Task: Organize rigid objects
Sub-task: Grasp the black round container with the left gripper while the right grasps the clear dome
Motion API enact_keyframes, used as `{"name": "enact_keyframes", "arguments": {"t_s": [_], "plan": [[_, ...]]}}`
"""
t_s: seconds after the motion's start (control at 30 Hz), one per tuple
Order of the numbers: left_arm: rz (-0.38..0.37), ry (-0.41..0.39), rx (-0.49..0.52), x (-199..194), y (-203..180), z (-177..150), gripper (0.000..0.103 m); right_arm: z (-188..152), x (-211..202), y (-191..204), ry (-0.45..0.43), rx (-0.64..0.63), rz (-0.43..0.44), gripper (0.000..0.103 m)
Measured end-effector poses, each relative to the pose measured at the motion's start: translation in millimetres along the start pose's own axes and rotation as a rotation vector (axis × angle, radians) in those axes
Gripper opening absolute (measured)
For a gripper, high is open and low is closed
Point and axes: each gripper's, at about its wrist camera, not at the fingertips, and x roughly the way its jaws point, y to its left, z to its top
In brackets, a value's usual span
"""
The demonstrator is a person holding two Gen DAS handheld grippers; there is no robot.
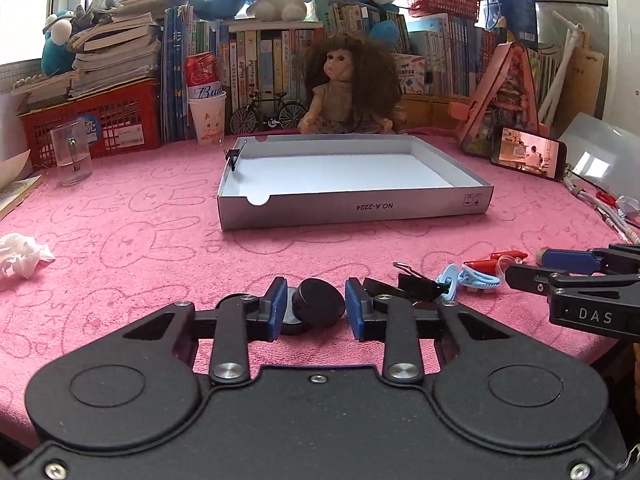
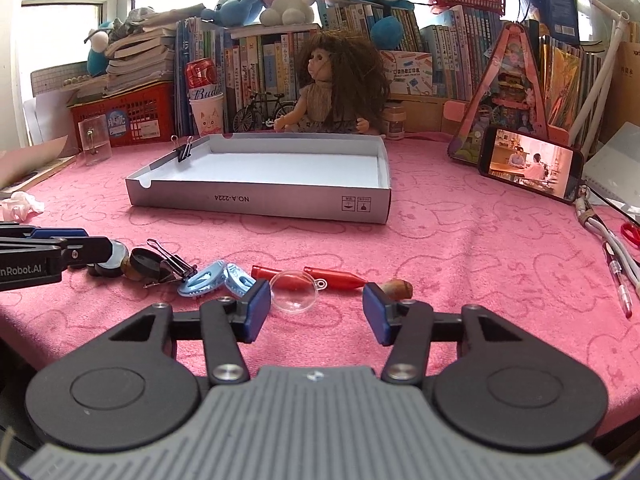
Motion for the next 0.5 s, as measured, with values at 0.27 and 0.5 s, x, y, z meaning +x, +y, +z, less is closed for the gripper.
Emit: {"name": "enact_keyframes", "arguments": {"t_s": [0.27, 0.5], "plan": [[0.003, 0.02, 0.029, 9.2, -0.9, -6.2, 0.03, 0.1, 5.8, 4.7, 0.003, -0.02, 0.02, 0.057], [0.003, 0.01, 0.054, 13.8, -3.0, -4.6, 0.03, 1.0, 9.4, 5.9, 0.006, -0.014, 0.032, 0.048]]}}
